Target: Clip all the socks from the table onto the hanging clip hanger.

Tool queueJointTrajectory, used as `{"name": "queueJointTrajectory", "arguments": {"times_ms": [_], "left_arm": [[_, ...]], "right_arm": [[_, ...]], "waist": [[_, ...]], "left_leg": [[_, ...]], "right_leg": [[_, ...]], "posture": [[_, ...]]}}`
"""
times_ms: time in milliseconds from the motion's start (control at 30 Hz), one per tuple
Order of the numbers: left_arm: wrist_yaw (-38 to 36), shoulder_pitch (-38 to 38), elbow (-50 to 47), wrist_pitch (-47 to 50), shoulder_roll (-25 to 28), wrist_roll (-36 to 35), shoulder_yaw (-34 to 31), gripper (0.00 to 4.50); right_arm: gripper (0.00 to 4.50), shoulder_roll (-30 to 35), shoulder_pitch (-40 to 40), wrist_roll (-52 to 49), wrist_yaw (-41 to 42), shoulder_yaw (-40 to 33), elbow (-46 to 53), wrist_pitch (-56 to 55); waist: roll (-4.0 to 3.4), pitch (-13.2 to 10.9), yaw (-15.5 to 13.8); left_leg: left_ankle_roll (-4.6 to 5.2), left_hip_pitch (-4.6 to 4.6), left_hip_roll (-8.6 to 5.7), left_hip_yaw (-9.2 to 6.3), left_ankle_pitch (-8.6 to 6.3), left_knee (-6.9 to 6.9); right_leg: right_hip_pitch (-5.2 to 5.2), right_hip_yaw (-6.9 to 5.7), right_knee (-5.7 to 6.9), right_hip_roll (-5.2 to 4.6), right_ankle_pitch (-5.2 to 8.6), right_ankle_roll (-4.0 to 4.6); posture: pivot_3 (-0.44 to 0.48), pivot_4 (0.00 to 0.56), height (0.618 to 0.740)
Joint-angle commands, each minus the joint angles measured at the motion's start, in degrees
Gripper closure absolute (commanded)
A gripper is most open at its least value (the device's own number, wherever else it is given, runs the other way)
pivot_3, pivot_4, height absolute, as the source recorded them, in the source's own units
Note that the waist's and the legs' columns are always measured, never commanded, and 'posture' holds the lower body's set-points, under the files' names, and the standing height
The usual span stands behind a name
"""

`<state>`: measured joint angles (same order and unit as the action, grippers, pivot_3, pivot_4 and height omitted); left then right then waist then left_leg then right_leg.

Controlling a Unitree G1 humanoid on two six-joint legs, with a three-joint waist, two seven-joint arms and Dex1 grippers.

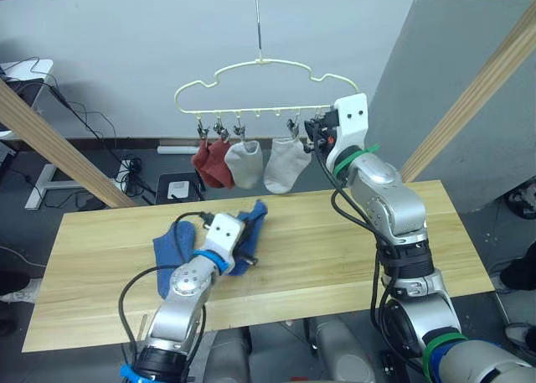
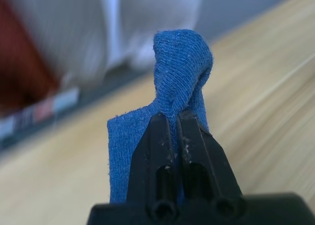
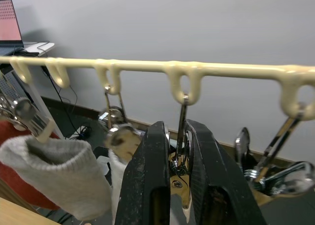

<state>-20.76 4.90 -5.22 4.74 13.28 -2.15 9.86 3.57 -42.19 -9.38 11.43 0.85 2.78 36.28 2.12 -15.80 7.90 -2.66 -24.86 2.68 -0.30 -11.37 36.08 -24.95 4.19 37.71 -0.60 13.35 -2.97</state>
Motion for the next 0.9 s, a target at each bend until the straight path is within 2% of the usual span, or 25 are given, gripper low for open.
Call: {"name": "queueJointTrajectory", "arguments": {"times_ms": [33,200,433,900], "left_arm": [[1.99,3.00,-0.60,-6.40,-2.38,4.10,3.23,4.50],[6.29,9.35,5.56,-10.36,-6.15,7.38,3.09,4.50],[8.69,17.52,13.31,-12.30,-10.58,7.63,2.81,4.50],[9.53,22.30,18.18,-12.36,-14.20,6.89,1.63,4.50]], "right_arm": [[4.33,-0.26,-1.10,-1.59,-0.64,-1.21,4.37,1.25],[4.33,-0.39,-1.76,-2.48,-1.15,-1.48,5.88,3.24],[4.33,-0.84,-2.17,-3.45,-1.55,-1.84,7.08,5.44],[4.33,-0.74,-2.05,-4.31,-1.99,-1.72,7.80,7.52]], "waist": [[0.00,0.00,0.04],[0.00,0.00,0.08],[0.00,0.00,0.13],[0.01,-0.01,0.29]], "left_leg": [[0.00,0.00,0.00,0.01,0.00,0.00],[0.01,0.00,0.00,0.02,0.00,0.01],[0.01,-0.02,-0.01,0.02,0.00,0.01],[0.01,-0.03,-0.02,0.01,0.00,0.00]], "right_leg": [[-0.01,0.01,0.01,0.00,0.00,0.00],[-0.02,0.02,0.03,0.04,0.13,-0.24],[-0.02,0.02,0.03,0.05,0.14,-0.26],[-0.02,0.01,0.03,0.07,0.15,-0.28]], "posture": [[-0.203,0.273,0.740],[-0.203,0.273,0.740],[-0.203,0.273,0.740],[-0.224,0.278,0.740]]}}
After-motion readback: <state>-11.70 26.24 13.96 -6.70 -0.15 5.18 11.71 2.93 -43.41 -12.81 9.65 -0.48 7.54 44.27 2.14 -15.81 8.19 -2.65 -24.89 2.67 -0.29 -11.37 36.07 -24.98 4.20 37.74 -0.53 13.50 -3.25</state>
